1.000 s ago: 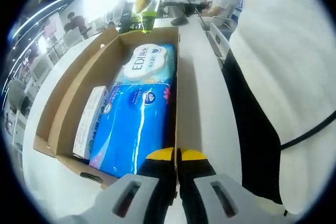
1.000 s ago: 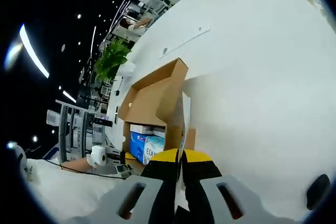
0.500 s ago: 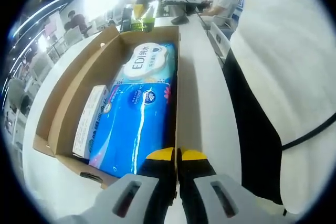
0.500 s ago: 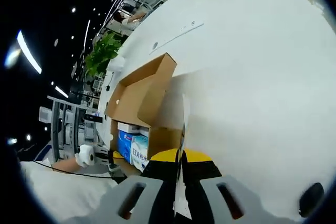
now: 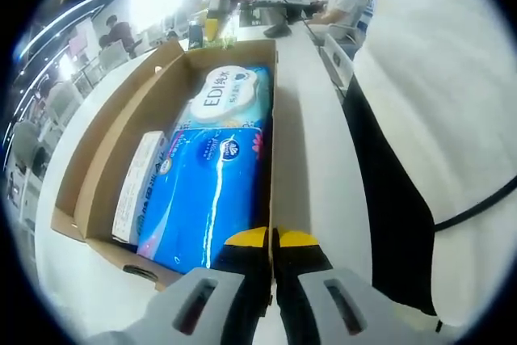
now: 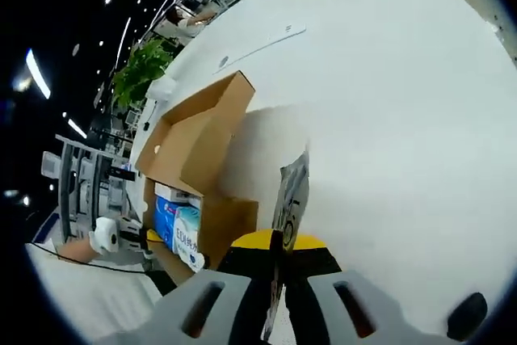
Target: Operate the shoe box by opening the lid, removing the specified soft item, and placing it in the target area until the item is outside and the box remains undamaged.
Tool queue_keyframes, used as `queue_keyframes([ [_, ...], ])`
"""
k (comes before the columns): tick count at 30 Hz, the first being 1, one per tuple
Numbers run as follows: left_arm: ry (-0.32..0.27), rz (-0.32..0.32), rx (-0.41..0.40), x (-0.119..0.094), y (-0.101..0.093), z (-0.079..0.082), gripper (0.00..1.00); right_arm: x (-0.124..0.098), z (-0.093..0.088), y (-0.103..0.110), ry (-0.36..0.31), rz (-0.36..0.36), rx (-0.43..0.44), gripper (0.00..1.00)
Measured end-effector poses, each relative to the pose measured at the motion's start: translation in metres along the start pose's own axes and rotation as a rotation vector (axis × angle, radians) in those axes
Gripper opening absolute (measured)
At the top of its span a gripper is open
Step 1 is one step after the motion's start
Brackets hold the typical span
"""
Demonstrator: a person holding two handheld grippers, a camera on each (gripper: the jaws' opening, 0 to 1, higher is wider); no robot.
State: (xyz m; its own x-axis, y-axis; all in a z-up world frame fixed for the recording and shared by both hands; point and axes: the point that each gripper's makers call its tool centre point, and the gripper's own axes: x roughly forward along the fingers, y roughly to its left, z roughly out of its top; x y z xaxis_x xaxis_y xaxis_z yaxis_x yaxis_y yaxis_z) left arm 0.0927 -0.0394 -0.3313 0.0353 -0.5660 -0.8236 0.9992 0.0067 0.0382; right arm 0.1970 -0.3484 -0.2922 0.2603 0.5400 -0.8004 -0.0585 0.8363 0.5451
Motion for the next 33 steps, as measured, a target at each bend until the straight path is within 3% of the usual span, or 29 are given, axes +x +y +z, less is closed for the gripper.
queue_keyframes([
  [2,0.000,-0.001,0.001,0.000,0.000,0.000,0.01,0.001,0.002,-0.001,-0.008,-0.028,-0.012,0.00],
  [3,0.000,-0.001,0.001,0.000,0.000,0.000,0.01,-0.001,0.002,-0.011,0.005,-0.096,-0.067,0.00],
  [4,0.000,-0.002,0.001,0.000,0.000,0.000,0.01,0.000,0.001,-0.013,0.014,-0.113,-0.094,0.00],
  [9,0.000,-0.001,0.000,0.000,0.001,0.001,0.01,0.002,0.002,-0.017,0.017,-0.119,-0.038,0.00],
  [17,0.001,-0.002,-0.002,0.001,0.001,0.000,0.01,0.011,0.002,-0.039,0.033,-0.212,-0.117,0.01],
  [22,0.001,-0.005,0.002,0.002,0.001,0.000,0.01,0.014,0.005,-0.048,0.044,-0.199,-0.138,0.02],
  [33,0.003,-0.007,-0.002,0.003,0.002,0.000,0.01,0.018,0.010,-0.067,0.031,-0.195,-0.098,0.06],
])
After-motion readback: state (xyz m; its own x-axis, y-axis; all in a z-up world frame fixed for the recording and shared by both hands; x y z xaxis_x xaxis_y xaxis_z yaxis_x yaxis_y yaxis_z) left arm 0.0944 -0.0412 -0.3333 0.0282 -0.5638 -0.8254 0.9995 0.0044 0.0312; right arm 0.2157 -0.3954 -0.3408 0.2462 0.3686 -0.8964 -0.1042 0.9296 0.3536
